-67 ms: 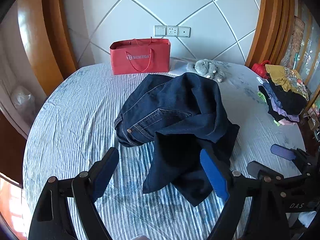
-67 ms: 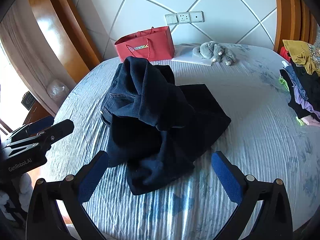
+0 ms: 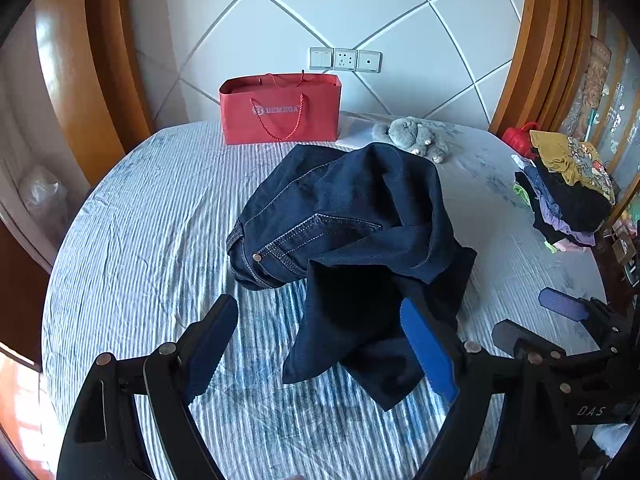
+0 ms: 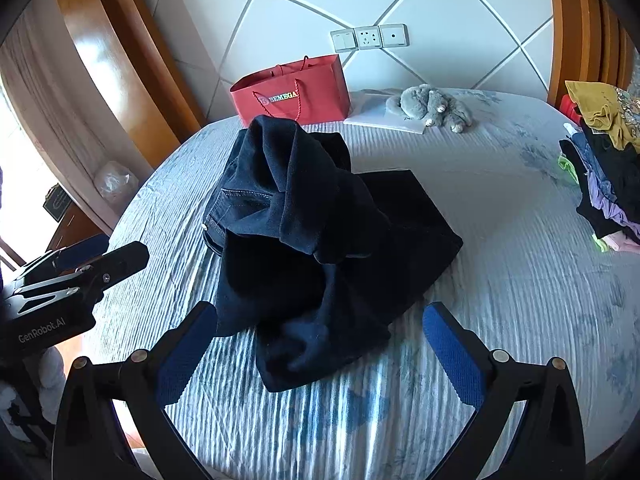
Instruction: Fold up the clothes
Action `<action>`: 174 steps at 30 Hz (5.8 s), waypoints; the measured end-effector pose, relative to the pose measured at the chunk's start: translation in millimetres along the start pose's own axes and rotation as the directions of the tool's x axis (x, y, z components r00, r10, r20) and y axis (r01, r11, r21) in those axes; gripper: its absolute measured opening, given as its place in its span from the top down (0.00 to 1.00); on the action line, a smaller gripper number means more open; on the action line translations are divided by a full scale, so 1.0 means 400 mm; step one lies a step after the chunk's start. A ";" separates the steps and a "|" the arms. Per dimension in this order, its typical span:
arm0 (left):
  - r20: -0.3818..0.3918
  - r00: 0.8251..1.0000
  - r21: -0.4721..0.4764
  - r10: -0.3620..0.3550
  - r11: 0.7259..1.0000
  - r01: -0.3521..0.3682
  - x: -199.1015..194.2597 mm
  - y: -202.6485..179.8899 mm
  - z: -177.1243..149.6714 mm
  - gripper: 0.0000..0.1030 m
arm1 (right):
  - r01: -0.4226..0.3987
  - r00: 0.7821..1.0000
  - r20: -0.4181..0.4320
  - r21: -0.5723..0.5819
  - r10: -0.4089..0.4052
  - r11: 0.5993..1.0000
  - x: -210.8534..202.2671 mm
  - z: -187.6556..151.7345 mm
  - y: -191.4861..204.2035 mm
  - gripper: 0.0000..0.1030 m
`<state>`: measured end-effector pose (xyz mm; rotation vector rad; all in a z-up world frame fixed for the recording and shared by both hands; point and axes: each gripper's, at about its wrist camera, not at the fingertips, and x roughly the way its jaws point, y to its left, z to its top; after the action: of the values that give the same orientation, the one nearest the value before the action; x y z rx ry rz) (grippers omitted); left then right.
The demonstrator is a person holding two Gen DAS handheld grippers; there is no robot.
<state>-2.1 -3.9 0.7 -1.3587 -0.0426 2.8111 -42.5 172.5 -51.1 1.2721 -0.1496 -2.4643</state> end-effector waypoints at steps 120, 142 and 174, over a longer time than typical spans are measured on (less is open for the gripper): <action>-0.153 0.988 -0.016 -0.008 1.000 0.005 0.235 0.409 0.031 0.71 | -0.314 0.947 -0.085 -0.036 0.310 0.949 0.142 0.118 0.032 0.03; -0.172 0.982 0.075 0.073 0.995 -0.060 0.420 0.388 -0.014 0.22 | -0.091 0.958 -0.261 0.128 0.122 0.988 0.286 -0.042 -0.134 0.03; -0.148 0.956 -0.192 0.253 0.941 -0.279 0.253 0.847 0.027 0.69 | -0.159 0.987 0.041 0.245 0.154 0.956 0.105 -0.025 -0.163 0.10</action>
<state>-75.2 -339.8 -83.2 -1.6995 -0.1721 3.0071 -74.0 218.4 -106.0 1.2764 -0.5586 -2.3787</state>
